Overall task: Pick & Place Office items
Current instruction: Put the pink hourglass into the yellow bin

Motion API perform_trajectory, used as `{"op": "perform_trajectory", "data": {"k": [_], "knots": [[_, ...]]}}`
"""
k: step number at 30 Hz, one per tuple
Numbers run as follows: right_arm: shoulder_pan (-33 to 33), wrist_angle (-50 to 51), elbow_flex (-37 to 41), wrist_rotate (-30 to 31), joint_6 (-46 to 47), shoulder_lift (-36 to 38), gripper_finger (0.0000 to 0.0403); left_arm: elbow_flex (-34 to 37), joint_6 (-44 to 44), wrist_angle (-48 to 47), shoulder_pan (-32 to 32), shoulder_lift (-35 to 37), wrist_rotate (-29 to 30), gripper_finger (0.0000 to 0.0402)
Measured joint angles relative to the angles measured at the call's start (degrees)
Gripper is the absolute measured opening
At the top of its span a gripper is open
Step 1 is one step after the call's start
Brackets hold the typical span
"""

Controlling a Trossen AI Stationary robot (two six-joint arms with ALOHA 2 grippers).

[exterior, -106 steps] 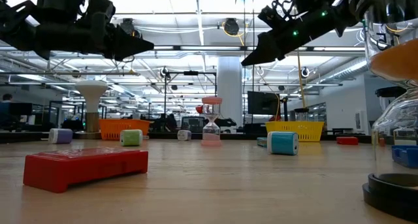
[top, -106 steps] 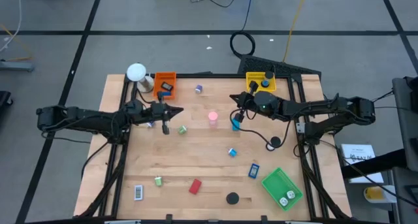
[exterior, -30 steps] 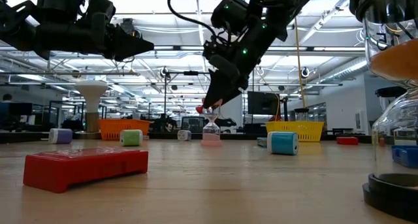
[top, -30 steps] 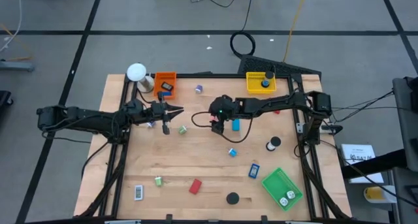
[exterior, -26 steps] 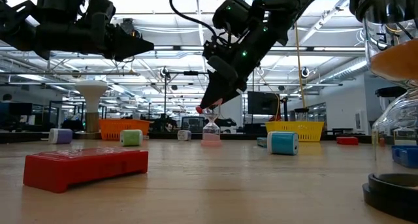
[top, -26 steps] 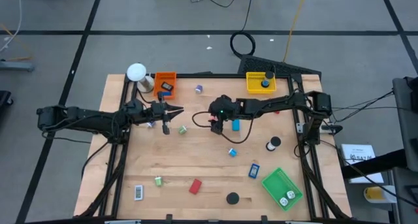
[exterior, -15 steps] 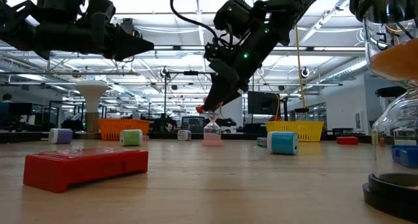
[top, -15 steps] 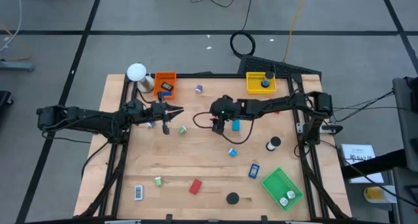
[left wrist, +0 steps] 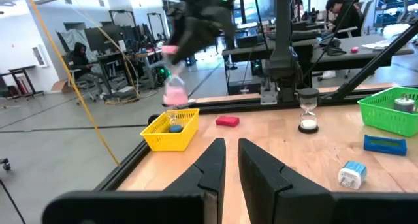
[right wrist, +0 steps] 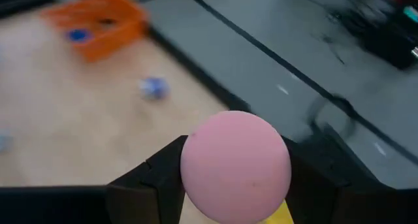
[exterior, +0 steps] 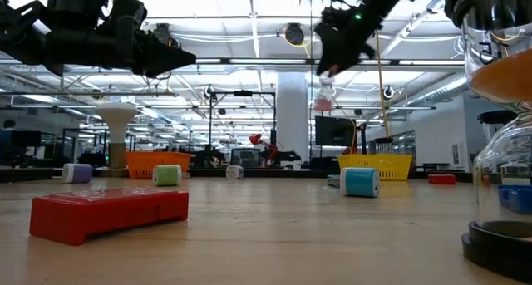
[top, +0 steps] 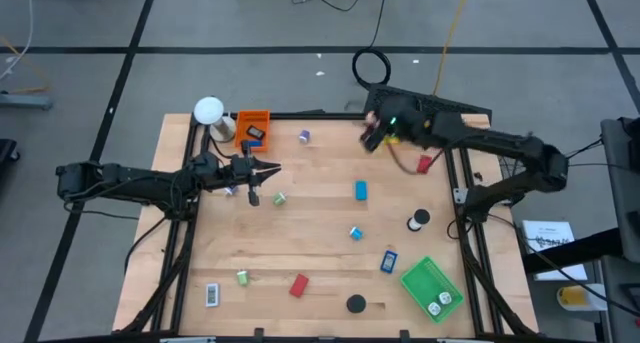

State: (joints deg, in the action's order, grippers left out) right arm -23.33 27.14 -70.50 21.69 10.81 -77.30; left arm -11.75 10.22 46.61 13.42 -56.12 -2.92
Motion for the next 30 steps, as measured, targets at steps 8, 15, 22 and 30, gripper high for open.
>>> {"op": "perform_trajectory", "data": {"k": [8, 15, 22, 30], "knots": [[-17.27, 1.91, 0.02, -4.58, -1.37, -3.4, 0.0196, 0.0, 0.0, 0.0, 0.0, -0.02, 0.0, 0.0047], [-23.89, 0.46, 0.03, -7.69, -2.94, -11.48, 0.0194, -0.02, 0.0, -0.02, -0.01, -0.02, 0.0, 0.0047], [-24.73, -0.71, 0.04, -9.96, -2.85, -15.5, 0.0194, -0.01, 0.0, -0.02, -0.01, -0.02, -0.01, 0.0047], [-24.71, -1.46, 0.04, -9.95, -2.54, -18.69, 0.0197, 0.0, 0.0, -0.04, -0.01, -0.02, -0.02, 0.0047]]}}
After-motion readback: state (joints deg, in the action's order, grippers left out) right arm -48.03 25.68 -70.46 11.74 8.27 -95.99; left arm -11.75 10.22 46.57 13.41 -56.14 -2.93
